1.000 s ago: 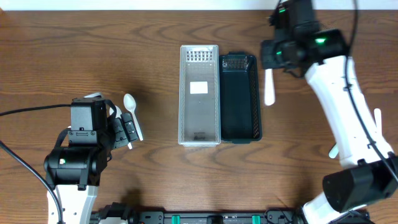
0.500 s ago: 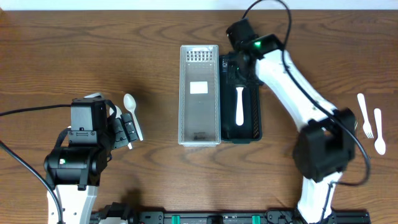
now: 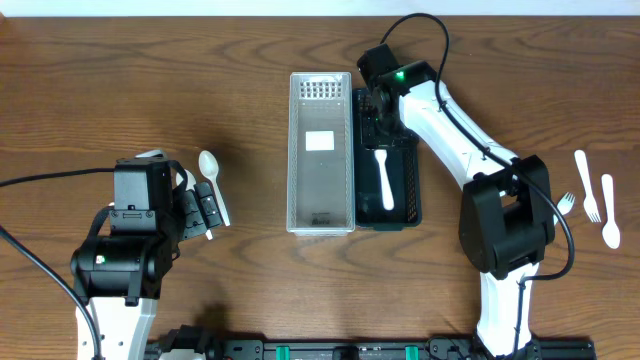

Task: Pack container
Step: 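Lower the fork into the black basket and open the right gripper, then move the right gripper to the second white fork and grasp it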

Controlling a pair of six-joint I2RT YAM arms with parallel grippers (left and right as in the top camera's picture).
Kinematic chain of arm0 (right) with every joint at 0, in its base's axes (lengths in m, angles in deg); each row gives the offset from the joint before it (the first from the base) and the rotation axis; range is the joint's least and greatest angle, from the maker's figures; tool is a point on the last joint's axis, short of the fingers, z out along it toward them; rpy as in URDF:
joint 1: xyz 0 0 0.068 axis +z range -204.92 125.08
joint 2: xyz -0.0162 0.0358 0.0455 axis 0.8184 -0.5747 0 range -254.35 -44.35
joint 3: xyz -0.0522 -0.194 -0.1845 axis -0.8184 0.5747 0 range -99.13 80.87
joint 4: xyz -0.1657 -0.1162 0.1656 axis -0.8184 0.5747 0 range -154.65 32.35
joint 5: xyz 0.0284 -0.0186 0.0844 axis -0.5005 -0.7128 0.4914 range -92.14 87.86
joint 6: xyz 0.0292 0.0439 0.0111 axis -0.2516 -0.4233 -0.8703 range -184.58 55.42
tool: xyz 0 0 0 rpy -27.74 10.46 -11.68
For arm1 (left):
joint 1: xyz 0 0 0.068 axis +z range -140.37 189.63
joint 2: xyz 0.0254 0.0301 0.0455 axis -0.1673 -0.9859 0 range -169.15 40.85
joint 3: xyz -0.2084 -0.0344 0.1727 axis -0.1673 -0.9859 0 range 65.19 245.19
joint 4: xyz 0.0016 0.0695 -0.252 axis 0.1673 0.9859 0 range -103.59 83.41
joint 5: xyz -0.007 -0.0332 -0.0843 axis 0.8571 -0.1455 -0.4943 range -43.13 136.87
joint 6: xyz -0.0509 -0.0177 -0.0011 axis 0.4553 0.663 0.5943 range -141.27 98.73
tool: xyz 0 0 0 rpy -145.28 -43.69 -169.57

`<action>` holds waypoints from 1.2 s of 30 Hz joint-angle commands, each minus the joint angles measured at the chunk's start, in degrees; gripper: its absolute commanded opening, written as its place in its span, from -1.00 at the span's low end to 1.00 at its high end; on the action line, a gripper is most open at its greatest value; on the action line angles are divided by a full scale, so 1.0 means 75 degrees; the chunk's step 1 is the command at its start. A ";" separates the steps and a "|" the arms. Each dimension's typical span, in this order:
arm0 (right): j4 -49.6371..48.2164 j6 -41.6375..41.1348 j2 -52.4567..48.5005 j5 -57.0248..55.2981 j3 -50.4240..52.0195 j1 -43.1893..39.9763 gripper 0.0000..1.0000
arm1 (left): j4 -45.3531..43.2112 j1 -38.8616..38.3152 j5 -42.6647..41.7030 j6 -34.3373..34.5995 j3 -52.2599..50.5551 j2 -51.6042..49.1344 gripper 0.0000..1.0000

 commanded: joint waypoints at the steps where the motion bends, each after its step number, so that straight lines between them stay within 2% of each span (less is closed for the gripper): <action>1: 0.0090 0.0326 0.0452 0.0032 -0.0326 -0.0085 0.09 | 0.0029 -0.0017 0.0003 0.0012 0.0111 0.0000 0.96; 3: 0.0201 0.0434 0.0723 0.0029 -0.0571 -0.0172 0.23 | 0.0026 -0.0017 0.0003 0.0012 0.0111 0.0000 0.96; 4: 0.0291 0.0536 0.0915 0.0032 -0.0737 -0.0239 0.43 | 0.0026 -0.0017 0.0003 0.0012 0.0111 0.0000 0.96; 6: 0.0525 0.0580 0.1355 -0.0061 -0.1067 -0.0402 0.70 | 0.0026 -0.0017 0.0003 0.0012 0.0111 0.0000 0.96; 9: 0.0702 0.0396 0.2139 -0.0125 -0.1274 -0.0866 0.80 | 0.0026 -0.0017 0.0003 0.0012 0.0111 0.0000 0.96; 13: 0.1425 -0.0863 0.3080 -0.0495 -0.1265 -0.2090 0.99 | 0.0026 -0.0017 0.0003 0.0012 0.0111 0.0000 0.96; 16: 0.2127 -0.1480 0.3413 -0.0597 -0.1241 -0.3346 0.99 | 0.0026 -0.0017 0.0003 0.0012 0.0111 0.0000 0.96; 19: 0.2611 -0.1539 0.3372 -0.0592 -0.1183 -0.4572 0.99 | 0.0026 -0.0017 0.0003 0.0012 0.0111 0.0000 0.96; 24: 0.2460 -0.1501 0.3203 -0.0592 -0.0306 -0.6012 0.98 | 0.0029 -0.0017 0.0003 0.0012 0.0111 0.0000 0.96; 31: 0.0807 -0.1116 0.3159 -0.0565 0.2136 -0.7160 0.98 | 0.0029 -0.0017 0.0003 0.0012 0.0111 0.0000 0.96; 36: -0.0775 -0.0367 0.3144 -0.0490 0.3593 -0.7539 0.99 | 0.0055 -0.0017 0.0003 0.0012 0.0111 0.0000 0.96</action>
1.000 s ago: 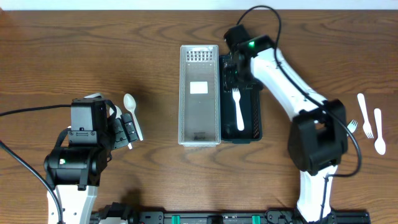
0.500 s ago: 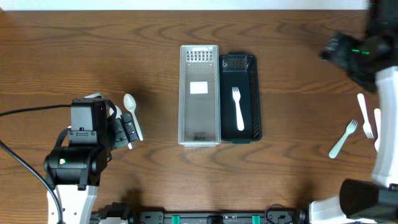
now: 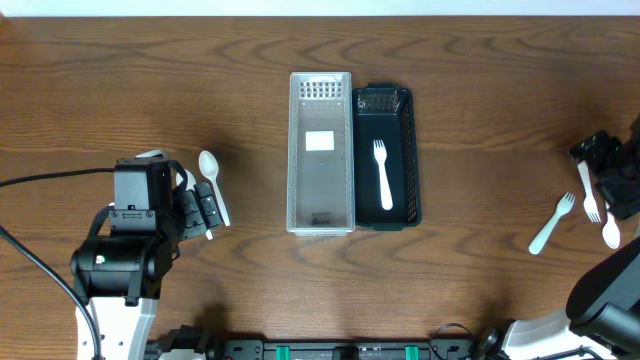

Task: Pack container
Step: 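Move the right gripper to the second white fork and grasp it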

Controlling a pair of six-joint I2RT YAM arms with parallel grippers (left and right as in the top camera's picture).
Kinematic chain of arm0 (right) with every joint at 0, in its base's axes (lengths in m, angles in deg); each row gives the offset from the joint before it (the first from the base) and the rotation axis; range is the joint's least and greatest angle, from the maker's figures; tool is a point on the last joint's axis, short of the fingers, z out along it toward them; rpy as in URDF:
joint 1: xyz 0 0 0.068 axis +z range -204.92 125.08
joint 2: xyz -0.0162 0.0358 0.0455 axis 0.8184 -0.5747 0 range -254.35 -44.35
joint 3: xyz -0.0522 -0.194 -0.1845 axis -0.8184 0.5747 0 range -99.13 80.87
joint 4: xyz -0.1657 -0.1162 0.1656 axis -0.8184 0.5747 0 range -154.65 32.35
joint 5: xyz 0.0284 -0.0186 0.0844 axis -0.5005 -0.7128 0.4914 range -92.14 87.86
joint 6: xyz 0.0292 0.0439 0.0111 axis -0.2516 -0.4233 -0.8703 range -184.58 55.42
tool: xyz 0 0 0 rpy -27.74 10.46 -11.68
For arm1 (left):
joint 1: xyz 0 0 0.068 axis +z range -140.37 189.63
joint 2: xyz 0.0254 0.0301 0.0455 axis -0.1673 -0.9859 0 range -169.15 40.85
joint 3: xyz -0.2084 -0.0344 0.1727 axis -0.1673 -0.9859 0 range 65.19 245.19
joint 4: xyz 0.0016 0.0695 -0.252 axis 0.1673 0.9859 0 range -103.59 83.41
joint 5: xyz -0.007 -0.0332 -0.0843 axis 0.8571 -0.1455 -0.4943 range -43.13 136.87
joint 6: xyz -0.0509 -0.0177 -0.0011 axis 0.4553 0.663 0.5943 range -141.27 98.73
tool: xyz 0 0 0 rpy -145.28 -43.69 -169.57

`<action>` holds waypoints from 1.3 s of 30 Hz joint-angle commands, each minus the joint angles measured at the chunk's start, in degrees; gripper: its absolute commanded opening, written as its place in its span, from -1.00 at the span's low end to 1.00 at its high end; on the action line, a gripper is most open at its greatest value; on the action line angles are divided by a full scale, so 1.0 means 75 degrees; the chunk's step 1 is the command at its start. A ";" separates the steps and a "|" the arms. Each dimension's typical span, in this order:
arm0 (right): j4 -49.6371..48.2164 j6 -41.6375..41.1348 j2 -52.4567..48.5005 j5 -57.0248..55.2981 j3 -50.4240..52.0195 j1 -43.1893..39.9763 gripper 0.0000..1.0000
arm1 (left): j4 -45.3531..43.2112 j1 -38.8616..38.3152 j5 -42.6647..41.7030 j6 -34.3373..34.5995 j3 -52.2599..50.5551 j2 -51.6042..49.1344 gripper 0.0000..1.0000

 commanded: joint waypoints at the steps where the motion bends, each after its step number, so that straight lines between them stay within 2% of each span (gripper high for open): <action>1: -0.0679 0.0743 -0.0029 0.0082 0.0726 -0.0201 0.98 | 0.0061 -0.0017 0.0000 0.0015 0.0111 0.0000 0.96; 5: -0.1393 0.1084 -0.0219 0.0137 0.1250 -0.0283 0.98 | 0.0134 -0.0017 0.0000 0.0015 0.0111 0.0000 0.96; 16: -0.2095 0.2095 -0.1326 0.0600 0.1279 -0.0283 0.94 | 0.0163 -0.0017 0.0003 0.0015 0.0111 0.0000 0.96; 35: -0.2299 0.2238 -0.2040 0.0740 0.1279 -0.0271 0.93 | 0.0163 -0.0017 0.0000 0.0015 0.0111 0.0000 0.96; 39: -0.2279 0.2235 -0.2107 0.0766 0.1279 -0.0268 0.87 | 0.0163 -0.0017 0.0000 0.0015 0.0111 0.0000 0.96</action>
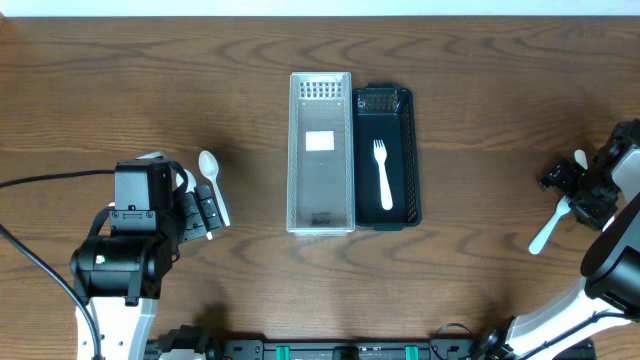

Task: Pack container
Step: 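Move the right gripper to the second white fork and grasp it, then carry the fork into the black basket and release it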

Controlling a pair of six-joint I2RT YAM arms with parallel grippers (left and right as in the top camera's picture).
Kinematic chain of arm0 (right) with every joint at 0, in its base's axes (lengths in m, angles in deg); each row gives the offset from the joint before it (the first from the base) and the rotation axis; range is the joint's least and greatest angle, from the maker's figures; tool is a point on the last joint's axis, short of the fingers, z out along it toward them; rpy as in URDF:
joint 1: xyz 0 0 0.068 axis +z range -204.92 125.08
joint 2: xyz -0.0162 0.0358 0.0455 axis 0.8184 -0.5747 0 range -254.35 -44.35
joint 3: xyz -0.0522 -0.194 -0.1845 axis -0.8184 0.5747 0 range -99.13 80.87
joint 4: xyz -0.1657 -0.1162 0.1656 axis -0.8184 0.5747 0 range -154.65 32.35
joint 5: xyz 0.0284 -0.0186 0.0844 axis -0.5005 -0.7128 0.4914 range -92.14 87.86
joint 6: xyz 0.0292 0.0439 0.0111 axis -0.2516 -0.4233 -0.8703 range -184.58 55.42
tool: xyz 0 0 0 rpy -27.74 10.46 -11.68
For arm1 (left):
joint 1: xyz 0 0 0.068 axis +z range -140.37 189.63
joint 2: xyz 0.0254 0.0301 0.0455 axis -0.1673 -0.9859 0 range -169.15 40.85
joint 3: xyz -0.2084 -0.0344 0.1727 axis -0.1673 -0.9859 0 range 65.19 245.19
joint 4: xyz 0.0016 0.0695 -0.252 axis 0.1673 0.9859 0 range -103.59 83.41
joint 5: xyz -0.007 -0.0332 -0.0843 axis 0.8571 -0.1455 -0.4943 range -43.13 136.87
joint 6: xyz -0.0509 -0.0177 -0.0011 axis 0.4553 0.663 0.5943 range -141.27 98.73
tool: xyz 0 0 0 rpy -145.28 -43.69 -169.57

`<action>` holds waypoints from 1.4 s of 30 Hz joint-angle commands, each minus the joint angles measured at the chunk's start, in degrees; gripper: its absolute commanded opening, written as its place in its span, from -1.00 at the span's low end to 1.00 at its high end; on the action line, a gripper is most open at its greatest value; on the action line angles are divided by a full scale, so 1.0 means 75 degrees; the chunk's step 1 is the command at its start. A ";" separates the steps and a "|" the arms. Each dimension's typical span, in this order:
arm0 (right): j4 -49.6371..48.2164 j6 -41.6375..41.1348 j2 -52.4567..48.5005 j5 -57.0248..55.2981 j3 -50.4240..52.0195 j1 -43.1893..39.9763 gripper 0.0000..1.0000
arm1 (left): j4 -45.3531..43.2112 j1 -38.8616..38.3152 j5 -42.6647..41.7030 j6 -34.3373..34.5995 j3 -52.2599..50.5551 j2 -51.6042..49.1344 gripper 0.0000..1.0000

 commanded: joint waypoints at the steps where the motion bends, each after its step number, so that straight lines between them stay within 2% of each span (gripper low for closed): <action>1: 0.0003 0.0093 -0.0408 0.0230 0.0082 -0.0055 0.86 | 0.0015 -0.0017 0.0003 0.0015 0.0111 0.0000 0.96; 3: 0.0032 0.0090 -0.0408 0.0230 0.0082 -0.0055 0.75 | 0.0015 -0.0017 0.0003 0.0015 0.0111 0.0000 0.96; 6: 0.0064 0.0090 -0.0408 0.0233 0.0082 -0.0055 0.40 | 0.0015 -0.0017 0.0003 0.0015 0.0111 0.0000 0.96; 12: 0.0105 0.0090 -0.0408 0.0230 0.0082 -0.0050 -0.11 | 0.0015 -0.0017 0.0003 0.0015 0.0111 0.0000 0.96; 15: 0.0105 0.0090 -0.0408 0.0230 0.0082 -0.0050 -0.24 | 0.0015 -0.0017 0.0003 0.0015 0.0111 0.0000 0.96; 18: 0.0105 0.0090 -0.0408 0.0233 0.0082 -0.0050 -0.46 | 0.0015 -0.0017 0.0003 0.0015 0.0111 0.0000 0.96; 23: 0.0102 0.0087 -0.0408 0.0233 0.0082 -0.0050 -0.51 | 0.0015 -0.0017 0.0003 0.0015 0.0111 0.0000 0.96; 31: 0.0335 -0.0058 -0.0361 0.0638 -0.0227 0.0058 -0.80 | 0.0012 -0.0017 0.0003 0.0015 0.0111 0.0000 0.96; 33: 0.0618 -0.0055 -0.0256 0.0664 -0.0487 0.0187 -0.80 | 0.0015 -0.0017 0.0006 0.0015 0.0111 0.0000 0.96; 37: 0.1303 -0.0047 0.0204 0.0667 -0.1192 0.0769 -0.79 | 0.0015 -0.0017 0.0003 0.0015 0.0111 0.0000 0.96; 42: 0.2011 0.0096 0.0947 0.0854 -0.2337 0.2057 -0.76 | 0.0017 -0.0017 0.0006 0.0015 0.0111 0.0000 0.96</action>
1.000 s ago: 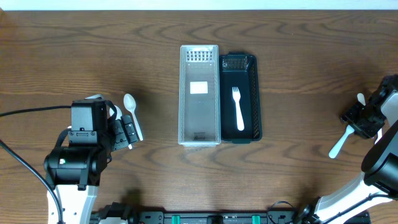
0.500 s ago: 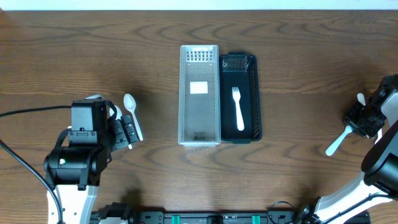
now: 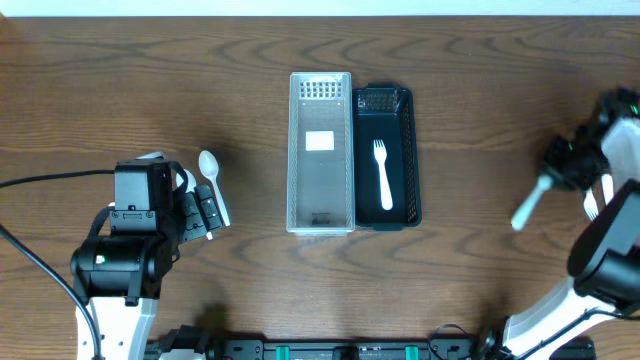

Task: Pack container
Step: 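Carry the fork into the black basket and release it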

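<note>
A clear bin (image 3: 320,150) and a black bin (image 3: 386,100) stand side by side mid-table. One white fork (image 3: 383,172) lies in the black bin. At the far right my right gripper (image 3: 556,168) is shut on the head of a second white fork (image 3: 527,203), whose handle points down-left and looks raised off the table. A white spoon (image 3: 211,176) lies on the left. My left gripper (image 3: 206,206) rests just beside the spoon's handle, jaws apart and holding nothing.
Part of another white utensil (image 3: 592,210) shows beside the right arm near the table's right edge. Cables run along the left edge and the front rail.
My right gripper, which was over the head of the fork lying on the table, now holds it. Fork and gripper sit a little further left and higher. The left arm and spoon are unchanged.
My right gripper was at the black bin with a fork lying inside. It then stood at the far right by the loose utensils, with one fork lying askew. Then it was over that fork's head, and now it holds the fork. The left arm stayed by the spoon.
</note>
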Controlling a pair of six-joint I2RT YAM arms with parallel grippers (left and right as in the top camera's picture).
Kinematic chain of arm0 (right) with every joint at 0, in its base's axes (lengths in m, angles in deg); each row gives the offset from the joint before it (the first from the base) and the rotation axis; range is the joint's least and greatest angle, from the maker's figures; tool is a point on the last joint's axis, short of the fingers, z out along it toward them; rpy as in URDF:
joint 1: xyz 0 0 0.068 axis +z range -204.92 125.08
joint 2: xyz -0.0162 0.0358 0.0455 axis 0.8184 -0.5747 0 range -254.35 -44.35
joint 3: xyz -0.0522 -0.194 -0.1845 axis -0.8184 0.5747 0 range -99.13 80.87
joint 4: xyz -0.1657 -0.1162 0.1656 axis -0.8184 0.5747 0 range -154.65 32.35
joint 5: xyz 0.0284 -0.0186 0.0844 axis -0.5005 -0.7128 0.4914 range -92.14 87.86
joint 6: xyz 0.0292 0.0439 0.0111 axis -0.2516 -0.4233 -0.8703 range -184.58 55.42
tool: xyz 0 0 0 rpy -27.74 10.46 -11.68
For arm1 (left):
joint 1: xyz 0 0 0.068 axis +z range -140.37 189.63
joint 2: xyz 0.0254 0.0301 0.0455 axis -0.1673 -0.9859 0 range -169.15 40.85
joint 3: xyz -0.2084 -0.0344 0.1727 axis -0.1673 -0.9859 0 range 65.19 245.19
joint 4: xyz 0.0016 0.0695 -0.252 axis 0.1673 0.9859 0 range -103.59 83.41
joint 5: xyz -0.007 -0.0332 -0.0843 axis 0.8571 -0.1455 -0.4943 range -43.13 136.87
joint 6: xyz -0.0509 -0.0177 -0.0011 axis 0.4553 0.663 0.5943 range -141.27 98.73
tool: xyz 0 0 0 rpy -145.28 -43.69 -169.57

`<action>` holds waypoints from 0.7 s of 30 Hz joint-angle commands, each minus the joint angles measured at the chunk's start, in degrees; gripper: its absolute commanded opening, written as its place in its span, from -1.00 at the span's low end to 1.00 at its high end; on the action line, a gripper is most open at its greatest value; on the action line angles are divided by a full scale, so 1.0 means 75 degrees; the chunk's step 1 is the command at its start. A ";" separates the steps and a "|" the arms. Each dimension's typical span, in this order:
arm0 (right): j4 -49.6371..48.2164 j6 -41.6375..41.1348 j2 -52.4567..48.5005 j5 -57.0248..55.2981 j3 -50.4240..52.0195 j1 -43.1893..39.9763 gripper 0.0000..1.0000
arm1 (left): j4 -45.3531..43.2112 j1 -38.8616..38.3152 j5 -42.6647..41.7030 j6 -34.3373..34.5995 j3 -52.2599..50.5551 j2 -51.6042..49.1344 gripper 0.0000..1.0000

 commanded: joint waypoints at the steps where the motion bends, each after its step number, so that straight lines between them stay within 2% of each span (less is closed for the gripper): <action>1: 0.0297 0.0052 0.0898 0.0291 -0.0927 0.1072 -0.76 | 0.0015 -0.0017 0.0000 0.0012 0.0111 0.0000 0.96; 6: 0.0796 0.0067 0.1119 0.0291 -0.1888 0.2806 -0.71 | 0.0015 -0.0017 0.0000 0.0012 0.0111 0.0000 0.96; 13: 0.0586 -0.0493 0.0842 0.0108 -0.1961 0.4873 -0.69 | 0.0017 -0.0017 0.0000 0.0012 0.0111 0.0000 0.96; 21: 0.0487 -0.0688 -0.0431 -0.0061 -0.1961 0.5890 -0.68 | 0.0026 -0.0017 0.0000 0.0012 0.0111 0.0000 0.96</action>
